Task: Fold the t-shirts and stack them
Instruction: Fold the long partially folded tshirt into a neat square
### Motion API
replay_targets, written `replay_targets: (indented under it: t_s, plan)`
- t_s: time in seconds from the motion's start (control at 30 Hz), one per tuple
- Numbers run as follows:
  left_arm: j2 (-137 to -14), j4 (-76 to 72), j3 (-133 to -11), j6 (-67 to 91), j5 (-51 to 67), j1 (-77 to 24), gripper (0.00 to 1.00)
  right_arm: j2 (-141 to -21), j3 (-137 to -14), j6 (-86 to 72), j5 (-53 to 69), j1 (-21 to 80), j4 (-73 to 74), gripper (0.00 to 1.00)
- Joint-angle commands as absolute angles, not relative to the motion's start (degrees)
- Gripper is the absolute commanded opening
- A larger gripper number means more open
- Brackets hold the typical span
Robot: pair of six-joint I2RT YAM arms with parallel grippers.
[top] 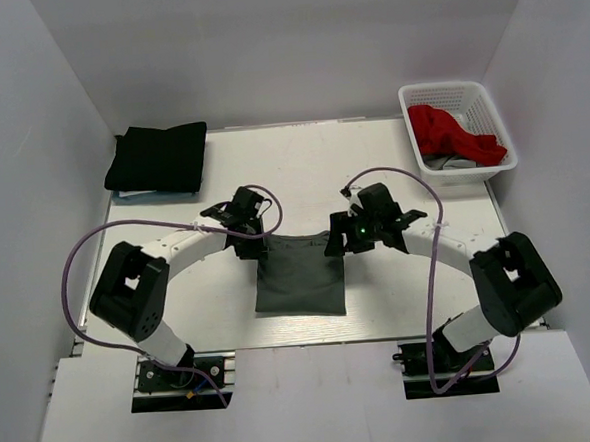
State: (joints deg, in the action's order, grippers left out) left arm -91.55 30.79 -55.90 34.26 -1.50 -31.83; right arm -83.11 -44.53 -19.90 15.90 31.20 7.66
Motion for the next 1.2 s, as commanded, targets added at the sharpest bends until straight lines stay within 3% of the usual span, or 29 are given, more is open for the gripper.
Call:
replay_targets:
  t_s: [0.0,0.17,0.27,0.43,0.47,0.57,0.63,0.67,0.77,0.9,1.07,1.17]
  plan:
    - [-92.01,32.08,-58.45,33.05,-3.25,-31.82,0.31,-85.94,-48.25,-20.65,14.59,31.29,5.19,0.7]
    - [-92.55,32.61,-58.97,32.52,-2.02,-31.82,0.01,-90.0,-49.92,-21.53,12.92,31.2,5.89,0.62]
    - [-93.08,32.08,-58.97,32.52,0.08,-31.82,0.0,-91.14,-50.01,-21.88,11.51,31.29,5.01,0.48]
    - [-92.03,31.55,-58.97,32.52,1.32,-31.82,0.0,-92.37,-50.63,-22.23,14.06,31.2,3.43,0.41]
    - [-91.41,32.07,-58.97,32.52,1.32,-31.82,0.0,-92.2,-50.54,-22.41,14.5,31.2,3.25,0.26]
    - [-90.18,33.22,-58.97,33.13,1.32,-31.82,0.0,-90.62,-49.49,-23.29,13.98,31.29,2.37,0.0]
    - [-89.57,33.74,-58.97,33.66,0.71,-31.82,0.0,-89.3,-48.87,-23.29,12.75,31.29,2.63,0.0]
    - [-88.95,33.75,-58.97,34.27,0.01,-31.82,0.09,-87.9,-48.61,-23.29,12.66,31.29,2.64,0.0]
    - [-88.95,33.75,-58.36,34.28,0.0,-31.82,0.22,-86.93,-47.55,-23.64,12.83,31.38,2.29,0.0]
    - [-88.95,33.75,-57.84,34.28,0.0,-32.34,0.34,-86.75,-46.67,-23.99,13.88,31.38,1.5,0.0]
    - [-89.47,32.09,-57.83,34.28,0.0,-32.34,0.33,-86.57,-46.41,-24.0,15.12,31.2,0.79,0.0]
    - [-90.7,31.46,-57.83,34.28,0.0,-31.82,0.21,-86.57,-46.49,-23.47,15.38,31.38,0.88,0.0]
